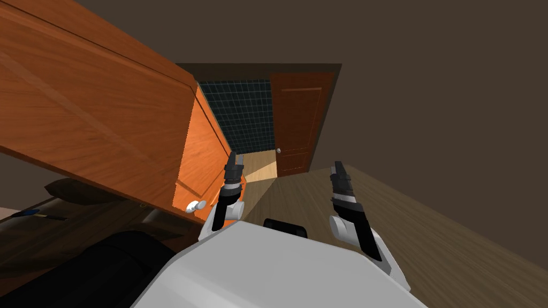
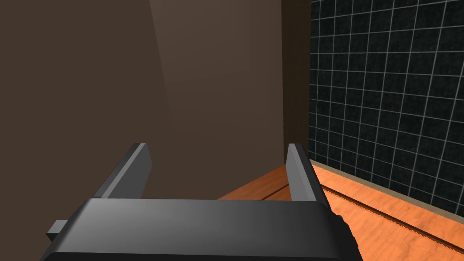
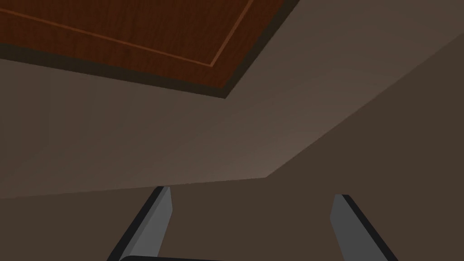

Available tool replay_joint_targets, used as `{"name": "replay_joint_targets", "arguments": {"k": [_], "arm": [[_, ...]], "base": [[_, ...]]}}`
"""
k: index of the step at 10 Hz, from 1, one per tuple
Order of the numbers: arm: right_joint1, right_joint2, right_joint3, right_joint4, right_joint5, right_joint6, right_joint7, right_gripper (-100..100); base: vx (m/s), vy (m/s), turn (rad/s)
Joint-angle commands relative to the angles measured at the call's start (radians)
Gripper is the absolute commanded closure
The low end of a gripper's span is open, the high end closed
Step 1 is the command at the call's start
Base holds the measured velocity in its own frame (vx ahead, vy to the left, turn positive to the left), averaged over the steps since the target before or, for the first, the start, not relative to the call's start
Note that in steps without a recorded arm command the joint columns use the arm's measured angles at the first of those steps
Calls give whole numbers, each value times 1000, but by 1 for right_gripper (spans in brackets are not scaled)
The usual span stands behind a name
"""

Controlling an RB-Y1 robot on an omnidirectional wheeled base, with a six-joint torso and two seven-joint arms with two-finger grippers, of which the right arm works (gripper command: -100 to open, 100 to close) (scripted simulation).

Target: Pull the door open

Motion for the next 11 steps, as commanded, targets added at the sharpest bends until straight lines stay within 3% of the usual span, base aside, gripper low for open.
{"name": "replay_joint_targets", "arguments": {"k": [1,11], "arm": [[-13,-2,-4,38,15,-11,30,-100],[-108,-26,-56,303,105,-86,215,-100]], "base": [[97,50,32],[99,48,40]]}}
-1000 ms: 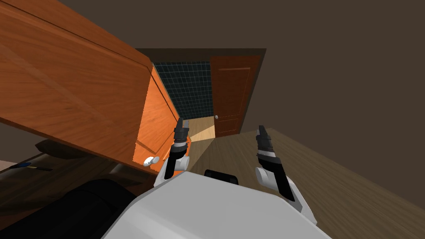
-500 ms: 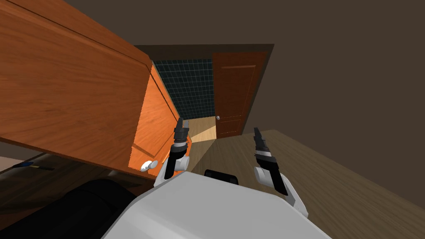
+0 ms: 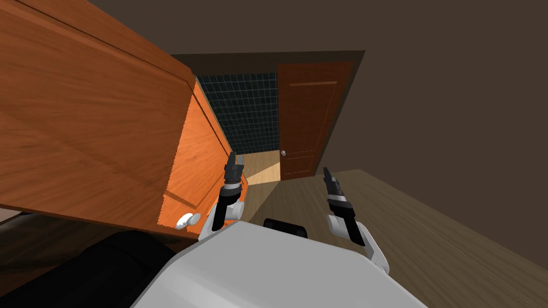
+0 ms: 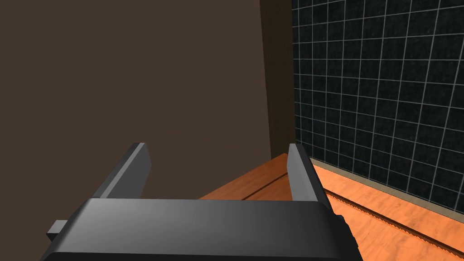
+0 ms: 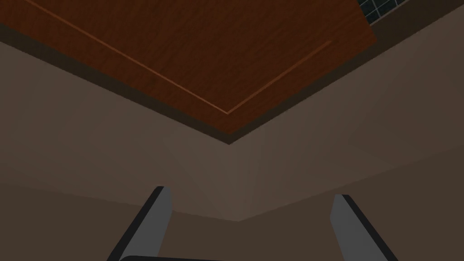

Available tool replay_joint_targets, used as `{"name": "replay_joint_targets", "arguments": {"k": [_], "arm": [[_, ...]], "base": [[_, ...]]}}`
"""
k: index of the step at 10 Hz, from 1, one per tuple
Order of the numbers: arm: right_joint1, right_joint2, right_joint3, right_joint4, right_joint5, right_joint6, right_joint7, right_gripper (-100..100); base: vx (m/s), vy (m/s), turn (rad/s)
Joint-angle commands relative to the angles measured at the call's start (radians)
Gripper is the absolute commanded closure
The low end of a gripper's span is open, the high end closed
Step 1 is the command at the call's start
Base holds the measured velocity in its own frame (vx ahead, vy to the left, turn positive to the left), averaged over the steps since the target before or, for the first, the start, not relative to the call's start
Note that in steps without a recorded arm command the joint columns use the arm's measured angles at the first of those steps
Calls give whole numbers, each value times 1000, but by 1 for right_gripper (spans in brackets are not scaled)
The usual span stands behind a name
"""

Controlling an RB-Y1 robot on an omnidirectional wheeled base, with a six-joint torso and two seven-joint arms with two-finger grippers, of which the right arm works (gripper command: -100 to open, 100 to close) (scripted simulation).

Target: Pull the door open

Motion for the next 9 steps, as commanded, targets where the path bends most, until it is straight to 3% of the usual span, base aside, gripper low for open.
{"name": "replay_joint_targets", "arguments": {"k": [1,9], "arm": [[-20,-3,-10,46,16,-10,35,-100],[-105,-10,-56,279,96,-77,200,-100]], "base": [[112,52,50],[103,49,45]]}}
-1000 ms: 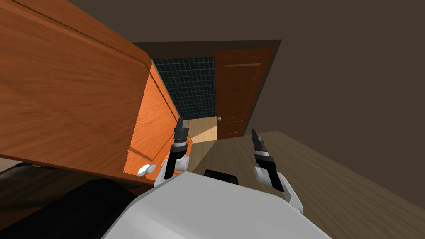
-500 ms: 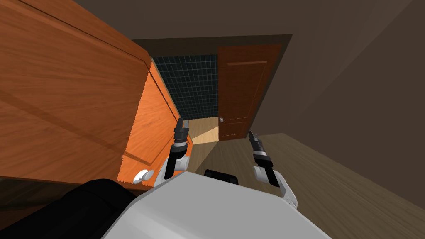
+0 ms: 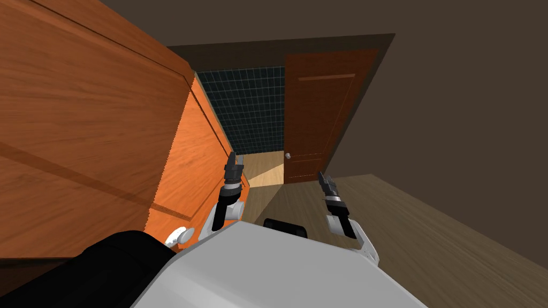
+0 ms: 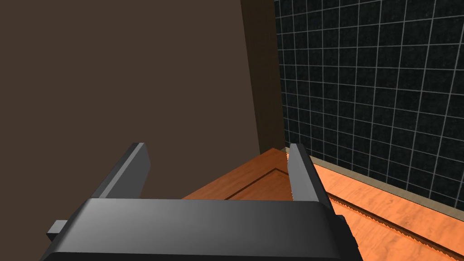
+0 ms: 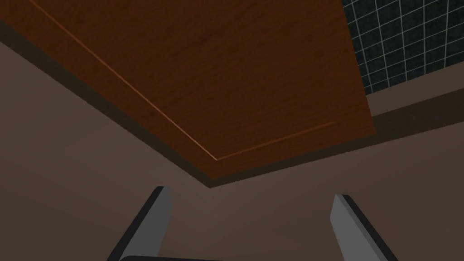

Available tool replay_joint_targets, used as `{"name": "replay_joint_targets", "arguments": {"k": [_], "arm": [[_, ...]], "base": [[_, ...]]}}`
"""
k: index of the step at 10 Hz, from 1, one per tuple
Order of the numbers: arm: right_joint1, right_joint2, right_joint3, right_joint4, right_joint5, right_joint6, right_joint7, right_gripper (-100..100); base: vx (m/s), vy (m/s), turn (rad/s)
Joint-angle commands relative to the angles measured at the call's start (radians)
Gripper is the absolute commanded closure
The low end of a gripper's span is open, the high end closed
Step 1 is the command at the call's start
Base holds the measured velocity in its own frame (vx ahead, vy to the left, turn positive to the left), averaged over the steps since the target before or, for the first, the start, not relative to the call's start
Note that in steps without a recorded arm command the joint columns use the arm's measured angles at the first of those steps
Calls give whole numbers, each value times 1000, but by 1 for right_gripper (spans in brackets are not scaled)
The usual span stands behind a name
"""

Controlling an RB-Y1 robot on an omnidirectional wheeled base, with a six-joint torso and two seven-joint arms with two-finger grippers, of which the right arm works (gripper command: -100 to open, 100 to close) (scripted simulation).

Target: Pull the door open

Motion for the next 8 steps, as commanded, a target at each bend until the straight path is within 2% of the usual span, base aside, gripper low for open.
{"name": "replay_joint_targets", "arguments": {"k": [1,2,8], "arm": [[-19,0,-10,50,17,-14,36,-100],[-19,0,-10,55,17,-14,36,-100],[-83,3,-45,233,77,-64,160,-100]], "base": [[109,47,39],[79,31,15],[96,36,42]]}}
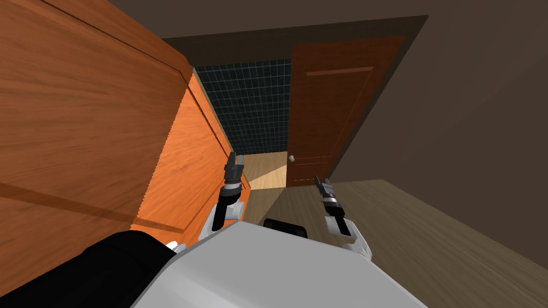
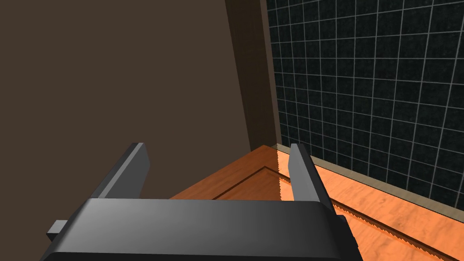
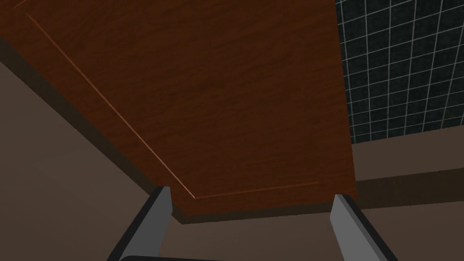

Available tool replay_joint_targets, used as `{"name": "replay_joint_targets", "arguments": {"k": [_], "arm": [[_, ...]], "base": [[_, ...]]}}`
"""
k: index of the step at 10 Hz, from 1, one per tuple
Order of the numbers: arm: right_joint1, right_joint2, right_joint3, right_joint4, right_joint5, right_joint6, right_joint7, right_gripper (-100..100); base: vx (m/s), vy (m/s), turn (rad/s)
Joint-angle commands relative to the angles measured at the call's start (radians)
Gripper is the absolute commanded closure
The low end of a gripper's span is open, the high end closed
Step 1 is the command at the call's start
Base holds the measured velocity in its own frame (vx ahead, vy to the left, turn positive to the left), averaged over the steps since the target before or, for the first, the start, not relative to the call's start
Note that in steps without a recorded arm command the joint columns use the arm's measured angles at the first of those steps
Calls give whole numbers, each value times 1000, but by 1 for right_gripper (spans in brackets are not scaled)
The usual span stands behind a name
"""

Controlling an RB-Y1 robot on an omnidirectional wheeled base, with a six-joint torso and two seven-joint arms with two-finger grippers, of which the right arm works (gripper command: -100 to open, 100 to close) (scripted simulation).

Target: Pull the door open

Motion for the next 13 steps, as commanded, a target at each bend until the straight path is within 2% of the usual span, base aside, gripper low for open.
{"name": "replay_joint_targets", "arguments": {"k": [1,13], "arm": [[-12,0,-8,38,16,-8,32,-100],[-128,23,-70,357,124,-96,253,-100]], "base": [[106,42,36],[106,28,38]]}}
